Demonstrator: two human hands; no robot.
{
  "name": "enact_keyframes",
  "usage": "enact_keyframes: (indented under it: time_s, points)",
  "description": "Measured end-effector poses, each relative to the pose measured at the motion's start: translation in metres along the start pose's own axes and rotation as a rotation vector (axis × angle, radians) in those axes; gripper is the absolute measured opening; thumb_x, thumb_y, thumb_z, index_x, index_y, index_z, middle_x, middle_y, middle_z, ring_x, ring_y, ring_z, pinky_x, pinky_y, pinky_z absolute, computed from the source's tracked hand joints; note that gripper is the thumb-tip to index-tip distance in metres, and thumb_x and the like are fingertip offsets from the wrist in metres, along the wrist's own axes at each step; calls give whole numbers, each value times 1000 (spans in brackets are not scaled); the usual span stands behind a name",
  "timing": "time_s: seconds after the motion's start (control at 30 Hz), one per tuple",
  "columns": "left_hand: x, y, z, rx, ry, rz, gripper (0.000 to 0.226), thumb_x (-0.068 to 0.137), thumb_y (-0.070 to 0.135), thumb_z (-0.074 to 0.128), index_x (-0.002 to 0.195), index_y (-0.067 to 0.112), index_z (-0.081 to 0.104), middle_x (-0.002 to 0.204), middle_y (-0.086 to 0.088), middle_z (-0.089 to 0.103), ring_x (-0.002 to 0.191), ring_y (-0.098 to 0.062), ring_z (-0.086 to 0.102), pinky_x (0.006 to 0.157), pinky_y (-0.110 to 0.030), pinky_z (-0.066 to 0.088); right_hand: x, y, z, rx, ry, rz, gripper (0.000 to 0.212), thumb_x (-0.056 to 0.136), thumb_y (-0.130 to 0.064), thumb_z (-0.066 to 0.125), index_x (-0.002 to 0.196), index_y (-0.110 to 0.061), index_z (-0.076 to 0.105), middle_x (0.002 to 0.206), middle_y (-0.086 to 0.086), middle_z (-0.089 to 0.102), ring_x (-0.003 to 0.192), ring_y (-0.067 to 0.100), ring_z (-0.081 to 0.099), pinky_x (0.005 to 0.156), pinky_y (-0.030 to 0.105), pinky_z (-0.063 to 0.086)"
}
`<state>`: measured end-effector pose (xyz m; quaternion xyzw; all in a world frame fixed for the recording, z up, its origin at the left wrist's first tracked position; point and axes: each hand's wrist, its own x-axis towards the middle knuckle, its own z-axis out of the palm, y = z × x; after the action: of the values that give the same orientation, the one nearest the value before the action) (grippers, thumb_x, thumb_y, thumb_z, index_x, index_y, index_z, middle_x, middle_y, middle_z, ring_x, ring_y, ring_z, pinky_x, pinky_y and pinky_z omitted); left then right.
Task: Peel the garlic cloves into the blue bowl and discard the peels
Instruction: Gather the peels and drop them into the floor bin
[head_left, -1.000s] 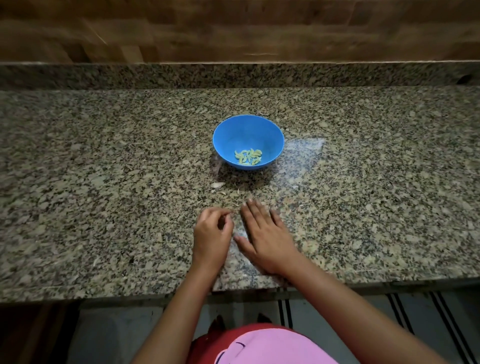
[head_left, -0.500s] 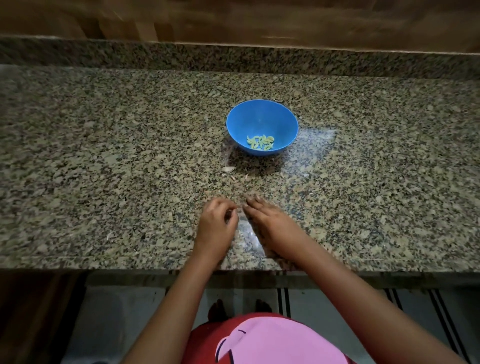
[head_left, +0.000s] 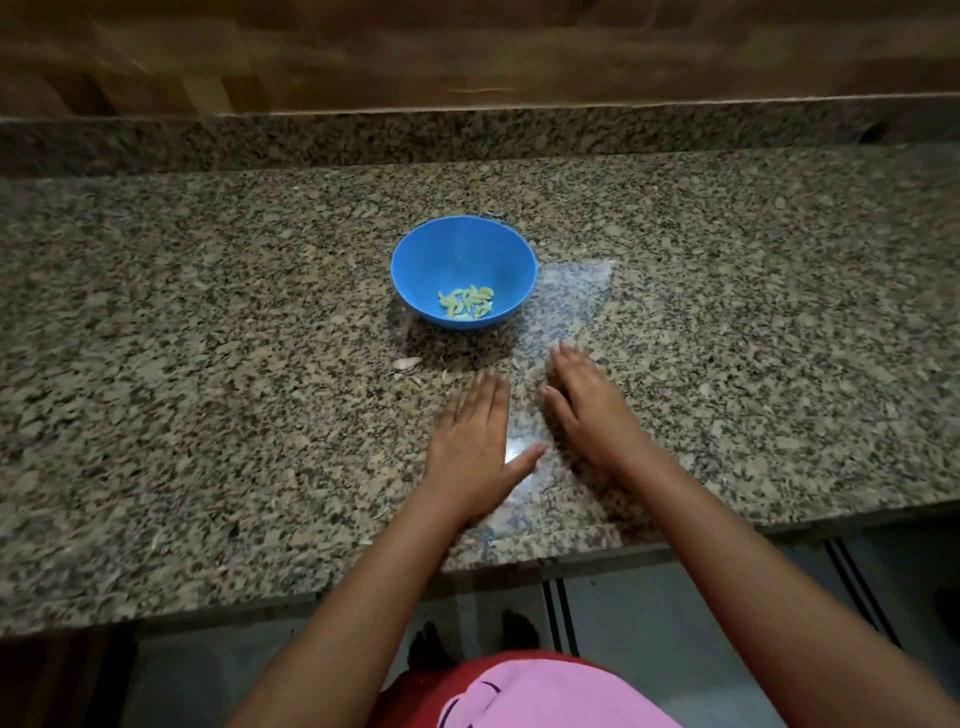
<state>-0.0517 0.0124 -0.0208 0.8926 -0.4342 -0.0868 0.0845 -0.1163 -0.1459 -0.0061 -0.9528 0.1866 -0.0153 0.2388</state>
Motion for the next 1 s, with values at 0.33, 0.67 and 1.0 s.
enact_keyframes:
  time_s: [0.33,0.67,1.0]
  points:
    - [-7,0,1,-188,83,199,58,92,41,30,128,3,55,133,-15,54,126,-32,49,107,-42,32,-26,-2,8,25,-4,-31,43,101,-26,36,141,-10,40,150,7,34,141,20,25,117,38,21]
    - [-11,-9,3,86,-37,44,98,76,74,-3,150,10,-5,159,-7,-6,145,-19,-11,116,-35,-6,-29,-10,6,-226,-170,40,62,100,-47,12,150,-16,-7,157,2,-15,143,14,-16,116,34,-10]
    - [-42,-6,-4,-230,225,30,36,84,-6,59,119,1,62,120,-15,62,114,-30,54,97,-38,44,-56,-39,0,29,-15,-132,38,89,-3,52,126,-7,58,124,8,56,117,19,43,99,23,33]
